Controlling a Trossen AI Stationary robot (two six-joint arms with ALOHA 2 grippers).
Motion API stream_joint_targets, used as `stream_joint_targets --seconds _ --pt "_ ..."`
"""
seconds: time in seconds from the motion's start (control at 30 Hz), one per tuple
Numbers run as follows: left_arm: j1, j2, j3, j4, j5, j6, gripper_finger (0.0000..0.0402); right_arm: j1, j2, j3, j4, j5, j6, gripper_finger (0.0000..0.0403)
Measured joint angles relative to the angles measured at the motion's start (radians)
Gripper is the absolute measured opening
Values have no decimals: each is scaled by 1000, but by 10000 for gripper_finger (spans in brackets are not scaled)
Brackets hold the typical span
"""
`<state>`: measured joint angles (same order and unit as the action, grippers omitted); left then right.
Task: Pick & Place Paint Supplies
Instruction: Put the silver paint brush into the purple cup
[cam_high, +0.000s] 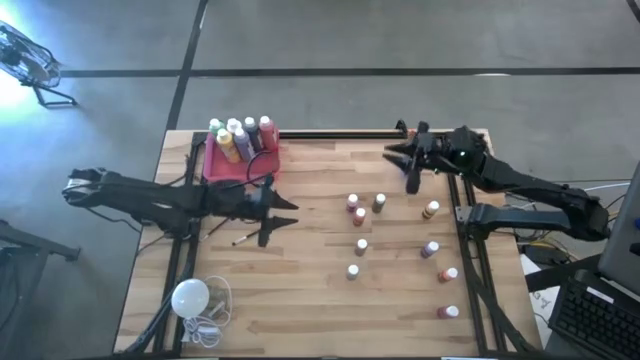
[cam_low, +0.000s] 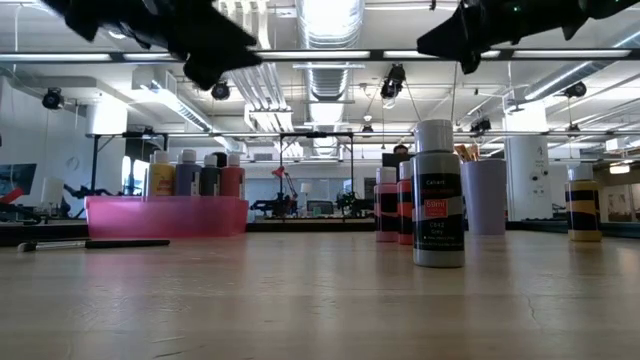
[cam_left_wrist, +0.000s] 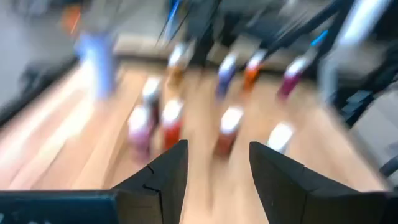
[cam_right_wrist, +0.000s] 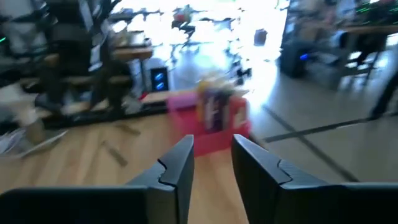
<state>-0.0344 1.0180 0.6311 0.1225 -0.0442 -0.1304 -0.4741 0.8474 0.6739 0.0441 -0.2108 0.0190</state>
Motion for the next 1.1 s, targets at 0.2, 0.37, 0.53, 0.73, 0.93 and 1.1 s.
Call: stream_joint_targets --seconds 0.2,0.37,0.53,0.73,0.93,1.1 --pt "-9 47 281 -720 -295 -210 177 96 79 -34 111 2 -31 72" --pt "-10 98 423 -1090 -317 -417 177 137 163 -41 227 1 -68 55" --pt "-10 149 444 -1336 -307 -562 177 150 231 -41 325 1 -57 47" --pt "-9 248 438 -1579 -269 -635 177 150 254 -41 341 1 -42 60" --pt "-1 342 376 -1585 -140 -629 177 150 246 -41 344 1 -23 81" --pt "31 407 309 -1586 -72 -626 177 154 246 -41 340 0 -22 96"
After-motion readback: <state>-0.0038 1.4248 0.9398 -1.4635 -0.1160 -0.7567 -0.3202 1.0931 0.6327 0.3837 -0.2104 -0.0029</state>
